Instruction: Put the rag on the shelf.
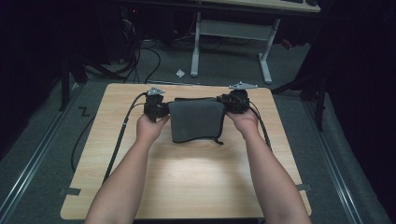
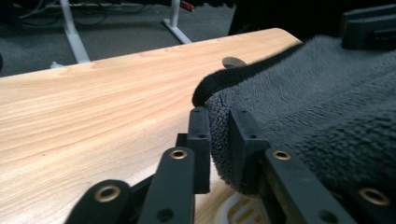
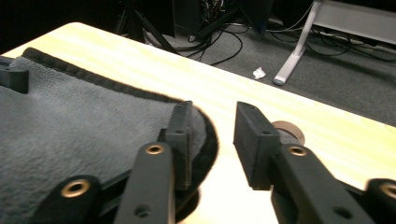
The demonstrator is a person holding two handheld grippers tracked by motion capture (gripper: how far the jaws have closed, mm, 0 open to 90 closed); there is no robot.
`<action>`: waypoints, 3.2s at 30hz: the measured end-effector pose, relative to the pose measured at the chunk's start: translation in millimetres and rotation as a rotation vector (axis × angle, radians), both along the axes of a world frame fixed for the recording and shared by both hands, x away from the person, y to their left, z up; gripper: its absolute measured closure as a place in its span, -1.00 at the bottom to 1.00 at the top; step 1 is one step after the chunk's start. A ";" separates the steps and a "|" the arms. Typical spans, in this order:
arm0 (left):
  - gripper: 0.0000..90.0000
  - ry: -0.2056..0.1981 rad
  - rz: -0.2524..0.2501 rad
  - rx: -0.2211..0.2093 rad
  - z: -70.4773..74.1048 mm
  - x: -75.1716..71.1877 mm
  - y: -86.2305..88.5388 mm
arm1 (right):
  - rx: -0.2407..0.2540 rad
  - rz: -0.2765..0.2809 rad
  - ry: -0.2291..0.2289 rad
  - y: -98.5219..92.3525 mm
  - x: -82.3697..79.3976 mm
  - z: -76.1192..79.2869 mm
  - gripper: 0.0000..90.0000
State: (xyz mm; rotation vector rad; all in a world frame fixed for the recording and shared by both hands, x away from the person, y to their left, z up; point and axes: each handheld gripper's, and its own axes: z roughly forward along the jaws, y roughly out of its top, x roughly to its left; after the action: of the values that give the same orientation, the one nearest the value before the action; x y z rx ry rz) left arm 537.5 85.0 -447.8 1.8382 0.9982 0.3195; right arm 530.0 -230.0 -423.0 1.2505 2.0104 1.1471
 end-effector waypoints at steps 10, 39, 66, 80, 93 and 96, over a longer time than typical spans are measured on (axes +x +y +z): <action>0.47 -0.003 0.064 -0.004 1.7 1.8 10.2 | -0.034 -0.062 -0.036 -8.6 -0.2 4.2 0.37; 0.09 -0.067 0.188 0.007 9.3 -20.2 60.6 | -0.061 -0.095 -0.069 -35.0 -26.3 3.7 0.08; -0.03 -0.095 0.112 0.015 -18.7 -107.8 86.8 | -0.183 -0.011 -0.072 -29.5 -106.6 -14.9 -0.14; -0.07 -0.003 -0.034 0.046 -64.1 -193.7 72.7 | -0.140 0.083 -0.040 -9.9 -191.3 -66.0 -0.23; -0.10 0.029 -0.075 0.111 -79.0 -219.9 57.4 | -0.159 0.110 0.006 -2.6 -218.9 -100.8 -0.27; -0.10 0.024 -0.057 0.110 -77.6 -220.5 62.9 | -0.154 0.117 0.000 -2.9 -220.3 -101.0 -0.27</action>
State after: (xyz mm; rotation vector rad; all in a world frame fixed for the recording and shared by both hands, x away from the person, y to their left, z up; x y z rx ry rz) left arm 317.0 147.9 -525.4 1.9701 0.9584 0.3239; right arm 309.8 -232.9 -524.0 1.0696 2.1516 1.0221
